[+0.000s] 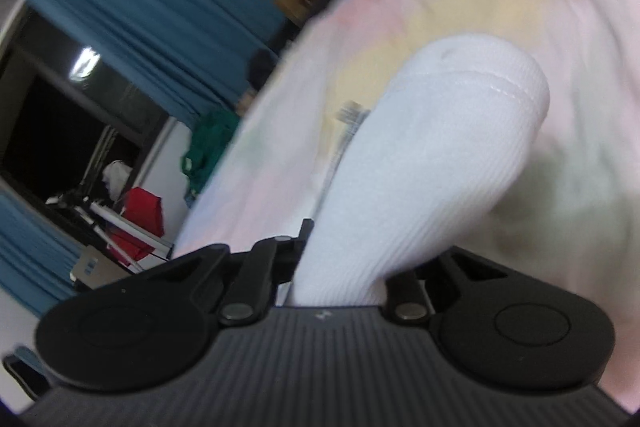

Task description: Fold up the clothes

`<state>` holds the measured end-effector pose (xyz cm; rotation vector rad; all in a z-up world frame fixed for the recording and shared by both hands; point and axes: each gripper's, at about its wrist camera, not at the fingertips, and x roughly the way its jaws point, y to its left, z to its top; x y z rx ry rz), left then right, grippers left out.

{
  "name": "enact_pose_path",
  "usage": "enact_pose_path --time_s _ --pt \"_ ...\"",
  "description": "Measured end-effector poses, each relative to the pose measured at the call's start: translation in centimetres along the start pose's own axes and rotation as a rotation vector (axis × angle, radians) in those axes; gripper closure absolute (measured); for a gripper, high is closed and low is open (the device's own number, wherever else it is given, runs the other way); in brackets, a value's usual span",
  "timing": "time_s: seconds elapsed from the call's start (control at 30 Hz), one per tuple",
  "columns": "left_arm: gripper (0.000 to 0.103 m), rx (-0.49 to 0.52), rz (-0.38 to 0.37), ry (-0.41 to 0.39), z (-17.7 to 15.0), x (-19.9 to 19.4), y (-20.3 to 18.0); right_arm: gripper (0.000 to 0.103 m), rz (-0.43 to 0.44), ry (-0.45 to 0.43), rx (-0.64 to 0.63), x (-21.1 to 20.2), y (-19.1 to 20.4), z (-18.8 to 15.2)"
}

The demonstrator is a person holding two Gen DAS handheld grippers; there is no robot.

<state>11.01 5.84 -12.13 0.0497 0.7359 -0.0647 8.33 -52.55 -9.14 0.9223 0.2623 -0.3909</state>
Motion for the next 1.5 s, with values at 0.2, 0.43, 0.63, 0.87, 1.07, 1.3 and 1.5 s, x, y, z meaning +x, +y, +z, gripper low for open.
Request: enact_pose_path --time_s 0.2,0.43,0.63,0.87,1.07,1.3,1.5 --pt "0.023 -0.012 -0.007 -0.008 0.3 -1.0 0.7 0.086 0.06 -0.148 -0.404 -4.2 10.9 -2.0" --pt "0.023 -0.051 0.016 -0.052 1.1 -3.2 1.6 0.086 0.223 -0.183 -0.865 -8.1 22.3 -11.8" --pt "0.023 -0.11 0.034 -0.092 1.7 -5.3 2.9 0.086 0.264 0.044 -1.155 -6.8 23.4 -24.4" --pt "0.023 -0.186 0.031 -0.126 2.3 -7.0 4.4 0.085 0.219 0.202 -1.406 -5.4 21.4 -31.5" --pt "0.023 -0.24 -0.01 -0.139 2.3 -7.4 5.0 0.084 0.304 0.185 -1.384 -6.8 22.5 -31.1" --pt "0.023 -0.303 -0.059 -0.152 2.2 -7.8 5.7 0.066 0.325 0.303 -1.348 -7.1 23.1 -32.2" --pt "0.023 -0.337 -0.085 -0.157 1.9 -8.3 6.1 0.035 0.452 0.532 -1.18 -10.3 22.8 -28.6"
